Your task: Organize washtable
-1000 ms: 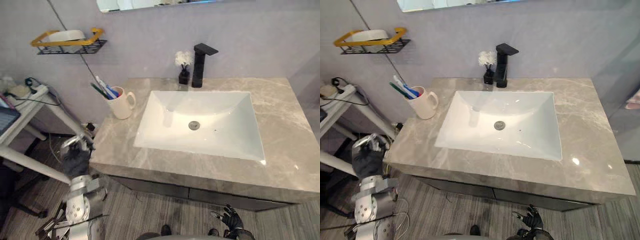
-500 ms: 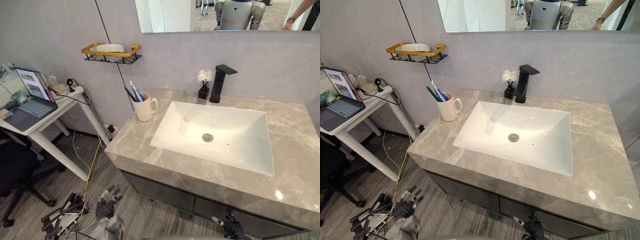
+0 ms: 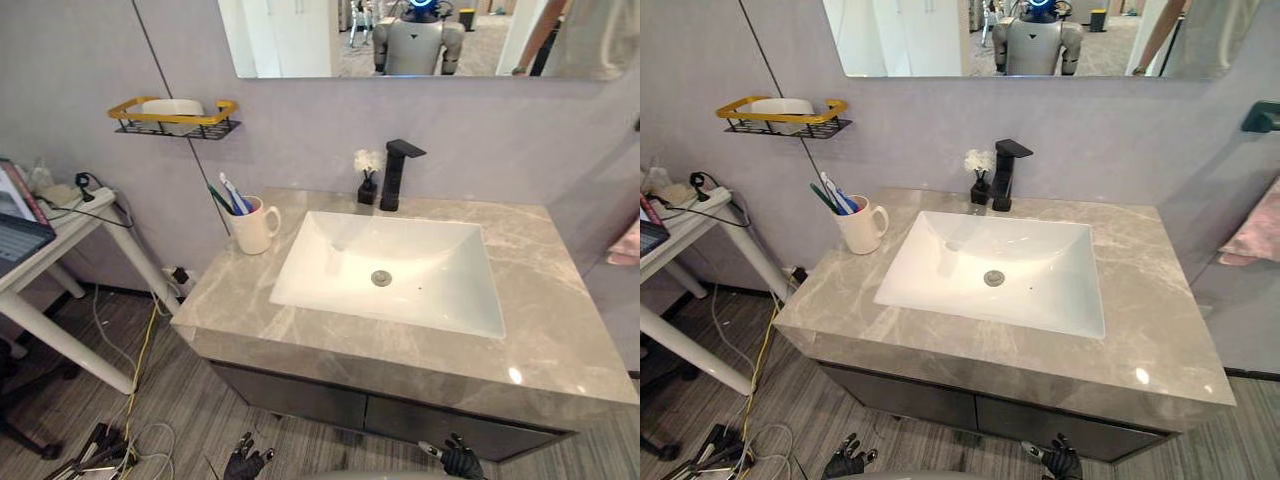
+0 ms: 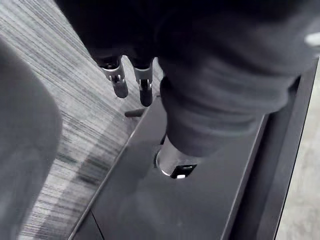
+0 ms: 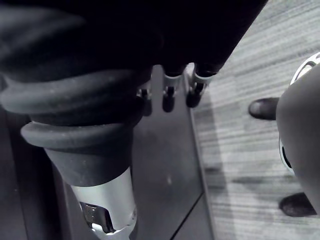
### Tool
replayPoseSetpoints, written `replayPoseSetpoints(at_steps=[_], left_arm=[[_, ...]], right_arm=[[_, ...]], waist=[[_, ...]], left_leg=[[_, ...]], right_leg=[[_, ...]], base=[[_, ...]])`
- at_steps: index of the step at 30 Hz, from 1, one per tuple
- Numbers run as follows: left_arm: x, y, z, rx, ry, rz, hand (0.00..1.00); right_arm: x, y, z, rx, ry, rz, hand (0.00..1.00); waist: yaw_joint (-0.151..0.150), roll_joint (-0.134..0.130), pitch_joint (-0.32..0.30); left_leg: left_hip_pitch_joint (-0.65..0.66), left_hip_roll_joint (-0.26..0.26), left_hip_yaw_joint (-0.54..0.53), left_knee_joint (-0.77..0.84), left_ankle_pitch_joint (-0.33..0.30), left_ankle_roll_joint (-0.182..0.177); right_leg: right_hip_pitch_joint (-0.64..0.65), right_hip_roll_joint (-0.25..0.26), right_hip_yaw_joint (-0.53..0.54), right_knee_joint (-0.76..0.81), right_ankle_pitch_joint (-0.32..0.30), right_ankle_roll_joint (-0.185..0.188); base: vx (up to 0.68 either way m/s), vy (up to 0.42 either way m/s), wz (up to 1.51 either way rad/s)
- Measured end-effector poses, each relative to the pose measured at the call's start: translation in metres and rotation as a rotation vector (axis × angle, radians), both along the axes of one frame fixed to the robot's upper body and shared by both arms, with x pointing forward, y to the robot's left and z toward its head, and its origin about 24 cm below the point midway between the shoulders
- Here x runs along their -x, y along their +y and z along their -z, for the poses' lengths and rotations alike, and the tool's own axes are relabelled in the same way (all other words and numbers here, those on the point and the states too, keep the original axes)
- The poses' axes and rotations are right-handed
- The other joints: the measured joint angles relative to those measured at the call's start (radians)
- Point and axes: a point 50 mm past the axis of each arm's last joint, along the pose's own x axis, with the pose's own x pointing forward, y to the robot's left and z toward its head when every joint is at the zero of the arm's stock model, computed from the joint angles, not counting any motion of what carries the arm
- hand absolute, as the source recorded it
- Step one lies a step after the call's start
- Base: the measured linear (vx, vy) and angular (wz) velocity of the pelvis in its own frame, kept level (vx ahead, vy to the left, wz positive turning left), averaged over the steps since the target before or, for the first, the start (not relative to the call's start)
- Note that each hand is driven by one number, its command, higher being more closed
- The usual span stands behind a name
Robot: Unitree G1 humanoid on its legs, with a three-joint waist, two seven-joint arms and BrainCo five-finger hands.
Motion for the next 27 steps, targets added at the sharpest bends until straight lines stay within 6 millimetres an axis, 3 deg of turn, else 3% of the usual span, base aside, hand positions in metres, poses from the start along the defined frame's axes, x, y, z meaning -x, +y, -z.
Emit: replayPoseSetpoints(at_steps=[7,10,13,14,15,16,20,22,23,24,25,27], left_arm=[[-0.009,-0.001,-0.001,-0.013,-0.014,0.051,0.0],[-0.016,0.001,-0.001,-0.027,-0.022,0.064,0.0],[-0.028,0.006,-0.004,-0.057,-0.043,0.087,0.0],[-0.029,0.007,-0.005,-0.063,-0.046,0.094,0.0],[-0.033,0.008,-0.006,-0.065,-0.055,0.096,0.0],[-0.035,0.008,-0.006,-0.064,-0.061,0.095,0.0],[-0.048,0.004,-0.012,-0.039,-0.114,0.07,0.0],[-0.048,0.006,-0.012,-0.045,-0.117,0.074,0.0],[-0.051,0.008,-0.014,-0.05,-0.13,0.074,0.0],[-0.052,0.009,-0.013,-0.053,-0.121,0.073,0.0],[-0.05,0.009,-0.012,-0.055,-0.112,0.076,0.0],[-0.043,0.008,-0.007,-0.068,-0.068,0.112,0.0]], right_arm=[[-0.006,0.001,-0.001,0.006,-0.011,-0.042,0.0],[-0.013,0.001,-0.003,0.011,-0.027,-0.089,0.0],[-0.025,0.003,-0.005,0.01,-0.054,-0.119,0.0],[-0.024,0.003,-0.005,0.009,-0.053,-0.12,0.0],[-0.027,0.002,-0.006,0.008,-0.062,-0.121,0.0],[-0.027,0.002,-0.006,0.007,-0.063,-0.119,0.0],[-0.037,-0.008,-0.009,0.015,-0.084,-0.121,0.0],[-0.046,-0.009,-0.011,0.02,-0.094,-0.123,0.0],[-0.044,-0.007,-0.011,0.014,-0.094,-0.117,0.0],[-0.043,-0.009,-0.011,0.025,-0.09,-0.104,0.0],[-0.043,-0.009,-0.011,0.027,-0.09,-0.101,0.0],[-0.044,-0.009,-0.012,0.026,-0.1,-0.092,0.0]], waist=[[-0.002,-0.002,0.028],[-0.007,-0.004,0.039],[-0.012,-0.022,0.083],[-0.011,-0.032,0.089],[-0.001,-0.017,0.099],[0.006,-0.023,0.103],[0.036,0.0,0.152],[0.026,-0.004,0.156],[0.024,-0.024,0.168],[0.026,-0.018,0.168],[0.022,-0.016,0.168],[-0.036,-0.015,0.168]], left_leg=[[-0.006,0.004,-0.002,0.004,-0.005,-0.007],[-0.064,0.005,-0.033,0.021,-0.01,-0.005],[-0.114,0.003,-0.076,0.05,-0.006,-0.011],[-0.134,0.003,-0.096,0.06,-0.005,-0.011],[-0.16,0.002,-0.139,0.063,0.007,-0.013],[-0.17,0.001,-0.162,0.064,0.017,-0.011],[-0.256,-0.017,-0.313,0.055,0.105,-0.045],[-0.321,-0.047,-0.311,0.0,0.261,-0.076],[-0.349,-0.055,-0.199,0.072,0.22,-0.059],[-0.361,-0.023,-0.03,0.231,0.082,-0.003],[-0.353,-0.004,0.039,0.278,0.039,0.006],[-0.251,0.074,0.271,0.357,-0.051,0.006]], right_leg=[[-0.008,0.003,0.007,0.002,-0.004,-0.005],[-0.085,-0.017,0.002,0.117,-0.059,-0.007],[-0.15,-0.02,0.044,0.236,-0.133,-0.012],[-0.154,-0.02,0.024,0.236,-0.138,-0.012],[-0.152,-0.016,-0.019,0.235,-0.144,-0.014],[-0.151,-0.016,-0.039,0.236,-0.146,-0.016],[-0.171,-0.025,-0.204,0.285,-0.183,-0.047],[-0.224,-0.066,-0.236,0.331,-0.183,-0.085],[-0.213,-0.092,-0.266,0.312,-0.19,-0.094],[-0.199,-0.102,-0.31,0.314,-0.193,-0.091],[-0.192,-0.111,-0.326,0.323,-0.193,-0.091],[-0.149,-0.141,-0.411,0.345,-0.193,-0.091]], base=[[-0.05,0.004,-0.04],[-0.03,0.013,0.24],[0.04,-0.031,0.4],[0.07,-0.071,0.64],[0.07,-0.084,0.76],[0.09,-0.096,1.18],[0.04,-0.115,1.38],[-0.07,-0.042,1.59],[-0.02,-0.034,1.4],[0.0,-0.054,1.2],[0.0,-0.076,0.97],[-0.06,0.029,1.0]])
